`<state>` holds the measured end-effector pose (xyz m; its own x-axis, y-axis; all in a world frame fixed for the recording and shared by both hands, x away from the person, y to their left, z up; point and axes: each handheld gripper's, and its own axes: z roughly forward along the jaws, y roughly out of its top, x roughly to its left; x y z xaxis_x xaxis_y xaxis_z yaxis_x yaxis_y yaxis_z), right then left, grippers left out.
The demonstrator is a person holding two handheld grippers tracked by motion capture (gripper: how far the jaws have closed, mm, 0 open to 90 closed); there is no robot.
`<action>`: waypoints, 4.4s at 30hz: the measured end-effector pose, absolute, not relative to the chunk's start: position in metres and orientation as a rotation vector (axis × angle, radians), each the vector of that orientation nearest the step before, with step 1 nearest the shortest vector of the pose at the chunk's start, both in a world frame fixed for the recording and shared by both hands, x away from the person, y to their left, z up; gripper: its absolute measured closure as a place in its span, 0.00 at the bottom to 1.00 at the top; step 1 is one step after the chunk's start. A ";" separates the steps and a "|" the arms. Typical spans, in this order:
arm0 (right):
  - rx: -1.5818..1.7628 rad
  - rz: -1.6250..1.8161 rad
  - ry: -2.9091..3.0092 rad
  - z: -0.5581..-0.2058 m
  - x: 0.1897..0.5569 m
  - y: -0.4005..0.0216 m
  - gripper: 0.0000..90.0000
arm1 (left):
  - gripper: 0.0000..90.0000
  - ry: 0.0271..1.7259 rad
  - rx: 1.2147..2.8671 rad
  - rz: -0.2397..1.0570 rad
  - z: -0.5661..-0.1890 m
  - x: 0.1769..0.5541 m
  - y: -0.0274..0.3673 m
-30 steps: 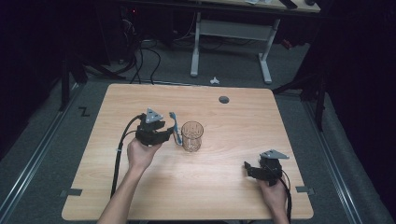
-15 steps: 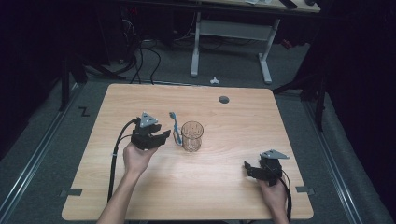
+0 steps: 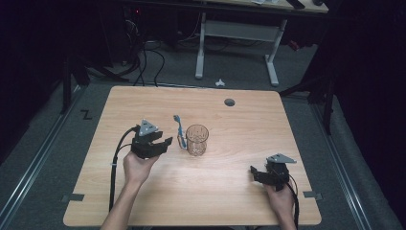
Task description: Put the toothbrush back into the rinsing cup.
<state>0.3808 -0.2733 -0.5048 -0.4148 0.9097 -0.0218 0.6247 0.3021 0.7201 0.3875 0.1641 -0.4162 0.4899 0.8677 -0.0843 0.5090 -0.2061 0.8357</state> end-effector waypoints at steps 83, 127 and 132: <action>1.370 0.896 2.145 -0.505 0.381 -0.273 0.25 | 0.58 1.231 1.820 0.503 -0.458 0.344 0.195; 1.369 0.896 2.146 -0.505 0.381 -0.273 0.25 | 0.56 1.361 1.859 0.528 -0.494 0.353 0.203; 1.370 0.896 2.146 -0.505 0.381 -0.273 0.25 | 0.55 1.369 1.864 0.545 -0.497 0.354 0.203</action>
<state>0.3808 -0.2730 -0.5048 -0.4130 0.9105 -0.0201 0.6259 0.2998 0.7200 0.3540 0.2031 -0.4968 0.3384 0.9368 -0.0894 0.6187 -0.1499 0.7712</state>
